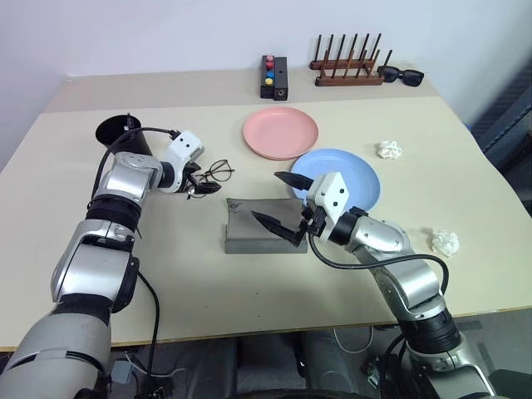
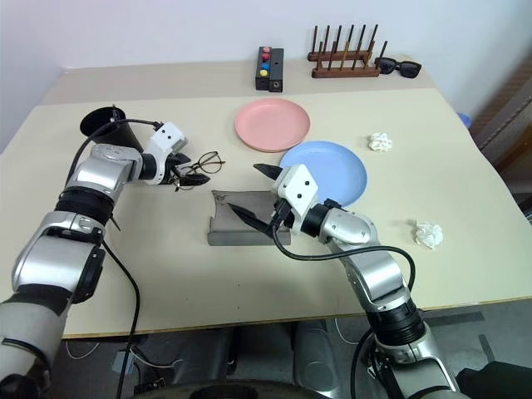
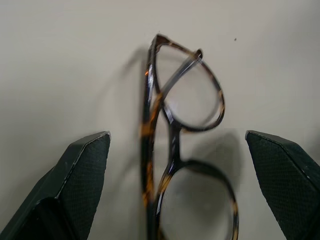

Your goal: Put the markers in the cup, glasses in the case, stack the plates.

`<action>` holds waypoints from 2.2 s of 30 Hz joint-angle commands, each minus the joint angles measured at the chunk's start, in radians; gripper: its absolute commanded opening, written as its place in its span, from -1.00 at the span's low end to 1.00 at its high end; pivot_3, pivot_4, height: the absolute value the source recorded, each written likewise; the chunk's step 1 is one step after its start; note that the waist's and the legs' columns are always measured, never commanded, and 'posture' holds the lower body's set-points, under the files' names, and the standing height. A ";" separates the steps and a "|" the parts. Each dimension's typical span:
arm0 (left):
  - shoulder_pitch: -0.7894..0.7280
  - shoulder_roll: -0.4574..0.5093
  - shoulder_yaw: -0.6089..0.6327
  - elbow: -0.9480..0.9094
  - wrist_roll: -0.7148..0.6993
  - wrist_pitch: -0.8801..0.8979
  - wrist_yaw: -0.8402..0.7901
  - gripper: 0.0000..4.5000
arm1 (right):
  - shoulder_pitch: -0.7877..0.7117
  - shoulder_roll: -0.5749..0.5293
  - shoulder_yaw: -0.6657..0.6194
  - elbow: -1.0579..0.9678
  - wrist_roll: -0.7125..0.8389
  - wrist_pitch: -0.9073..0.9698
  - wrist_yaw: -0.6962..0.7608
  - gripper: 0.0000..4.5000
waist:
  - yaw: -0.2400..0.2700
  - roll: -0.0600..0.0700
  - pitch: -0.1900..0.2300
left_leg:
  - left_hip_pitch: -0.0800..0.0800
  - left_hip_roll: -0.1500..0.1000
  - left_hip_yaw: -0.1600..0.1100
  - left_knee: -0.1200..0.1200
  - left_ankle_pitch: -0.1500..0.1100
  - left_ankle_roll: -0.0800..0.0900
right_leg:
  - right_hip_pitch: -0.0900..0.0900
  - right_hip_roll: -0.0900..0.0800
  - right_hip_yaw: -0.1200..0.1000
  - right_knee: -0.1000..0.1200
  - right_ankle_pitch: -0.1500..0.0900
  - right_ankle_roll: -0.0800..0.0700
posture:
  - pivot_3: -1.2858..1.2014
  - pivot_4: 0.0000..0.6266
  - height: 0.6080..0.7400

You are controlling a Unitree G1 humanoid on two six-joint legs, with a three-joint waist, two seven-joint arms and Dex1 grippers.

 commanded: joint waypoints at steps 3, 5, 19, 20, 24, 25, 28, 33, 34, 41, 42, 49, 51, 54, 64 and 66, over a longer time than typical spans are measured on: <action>-0.022 0.004 0.022 0.029 0.027 -0.046 0.018 -0.01 | 0.002 0.002 -0.008 -0.053 0.000 -0.004 -0.007 1.00 | 0.000 0.000 0.000 | 0.000 0.000 0.000 0.000 0.000 0.000 | 0.000 0.000 0.000 0.000 0.000 0.000 | 0.03 -0.52 0.98; -0.018 0.003 0.028 0.023 0.027 -0.048 0.013 -0.42 | 0.001 0.001 -0.009 -0.052 0.000 -0.004 -0.005 1.00 | 0.001 0.000 0.000 | 0.000 0.000 0.000 0.000 0.000 0.000 | 0.000 0.000 0.000 0.000 0.000 0.000 | 0.03 -0.52 0.98; 0.025 0.023 0.119 -0.042 -0.020 -0.016 -0.009 -0.98 | -0.012 0.006 0.001 -0.037 0.002 -0.006 0.012 1.00 | -0.001 0.000 0.000 | 0.001 0.000 0.000 0.001 0.000 0.000 | 0.001 0.000 0.000 0.001 0.000 0.000 | 0.03 -0.52 0.98; 0.029 0.024 0.127 -0.049 -0.028 -0.012 -0.011 -0.98 | -0.012 0.006 0.002 -0.038 0.001 -0.006 0.011 1.00 | -0.001 0.000 0.000 | 0.001 0.000 0.000 0.001 0.000 0.000 | 0.001 0.000 0.000 0.001 0.000 0.000 | 0.03 -0.52 0.98; 0.062 0.021 0.210 -0.138 -0.120 -0.027 -0.062 -0.98 | -0.009 0.009 0.004 -0.042 0.000 -0.008 0.009 1.00 | 0.000 0.000 0.000 | 0.001 0.000 0.000 0.001 0.000 0.000 | 0.001 0.000 0.000 0.001 0.000 0.000 | 0.03 -0.52 0.98; 0.071 0.019 0.239 -0.175 -0.157 -0.022 -0.081 -0.98 | -0.008 0.009 0.005 -0.044 -0.001 -0.008 0.008 1.00 | 0.000 0.000 0.000 | 0.001 0.000 0.000 0.001 0.000 0.000 | 0.001 0.000 0.000 0.001 0.000 0.000 | 0.03 -0.52 0.98; 0.095 0.015 0.304 -0.282 -0.255 0.027 -0.137 -0.98 | -0.004 0.005 0.005 -0.051 0.000 -0.003 0.009 1.00 | 0.002 0.000 0.000 | 0.000 0.000 0.000 0.001 0.000 0.000 | 0.001 0.000 0.000 0.001 0.000 0.000 | 0.03 -0.52 0.98; 0.119 0.024 0.321 -0.423 -0.357 0.128 -0.234 -0.98 | 0.009 -0.035 0.004 -0.064 -0.001 0.011 0.035 1.00 | 0.000 0.000 0.000 | 0.000 0.000 0.000 0.002 0.000 0.000 | 0.001 0.000 0.000 0.001 0.000 0.000 | 0.03 -0.52 0.98; 0.125 0.025 0.319 -0.454 -0.375 0.146 -0.254 -0.98 | 0.013 -0.046 0.001 -0.067 0.000 0.014 0.041 1.00 | 0.000 0.000 0.000 | 0.000 0.000 0.000 0.001 0.000 0.000 | 0.001 0.000 0.000 0.001 0.000 0.000 | 0.03 -0.52 0.98; 0.173 0.058 0.130 -0.629 -0.331 0.122 -0.446 -0.98 | 0.112 -0.215 -0.099 -0.138 0.072 0.097 0.129 1.00 | 0.005 0.000 0.000 | 0.000 0.000 0.000 0.002 0.000 0.000 | 0.001 0.000 0.000 0.000 0.000 0.000 | 0.03 -0.52 0.98; 0.176 0.065 0.091 -0.635 -0.303 0.087 -0.471 -0.98 | 0.134 -0.239 -0.119 -0.154 0.084 0.112 0.139 1.00 | 0.005 0.000 0.000 | 0.000 0.000 0.000 0.002 0.000 0.000 | 0.001 0.000 0.000 0.001 0.000 0.000 | 0.03 -0.52 0.98; 0.141 0.050 -0.078 -0.610 -0.187 -0.083 -0.578 -0.98 | 0.214 -0.321 -0.176 -0.225 0.125 0.169 0.161 1.00 | 0.005 0.000 0.000 | 0.000 0.000 0.000 0.002 0.000 0.000 | 0.001 0.000 0.000 0.000 0.000 -0.001 | 0.03 -0.52 0.98; 0.130 0.035 -0.104 -0.607 -0.169 -0.109 -0.593 -0.98 | 0.225 -0.320 -0.180 -0.237 0.122 0.172 0.153 1.00 | 0.006 0.000 0.000 | 0.000 0.000 0.000 0.002 0.000 0.000 | 0.001 0.000 0.000 0.000 0.000 -0.001 | 0.03 -0.52 0.98; 0.121 0.011 -0.137 -0.589 -0.140 -0.143 -0.599 -0.98 | 0.234 -0.316 -0.184 -0.243 0.114 0.172 0.139 1.00 | 0.011 0.000 0.000 | 0.000 0.000 0.000 0.002 0.000 0.000 | 0.001 0.000 0.000 0.000 0.000 -0.001 | 0.03 -0.52 0.98; 0.146 -0.050 -0.201 -0.560 -0.047 -0.160 -0.538 -0.98 | 0.243 -0.307 -0.176 -0.235 0.096 0.152 0.110 1.00 | 0.028 0.000 0.000 | -0.001 0.000 0.000 0.003 0.000 0.000 | 0.002 0.000 0.000 -0.001 0.000 0.000 | 0.03 -0.52 0.98; 0.158 -0.053 -0.202 -0.577 -0.050 -0.145 -0.538 -0.98 | 0.243 -0.306 -0.174 -0.231 0.093 0.149 0.109 1.00 | 0.029 0.000 0.000 | -0.001 0.000 0.000 0.003 0.000 0.000 | 0.002 0.000 0.000 -0.001 0.000 0.000 | 0.03 -0.52 0.98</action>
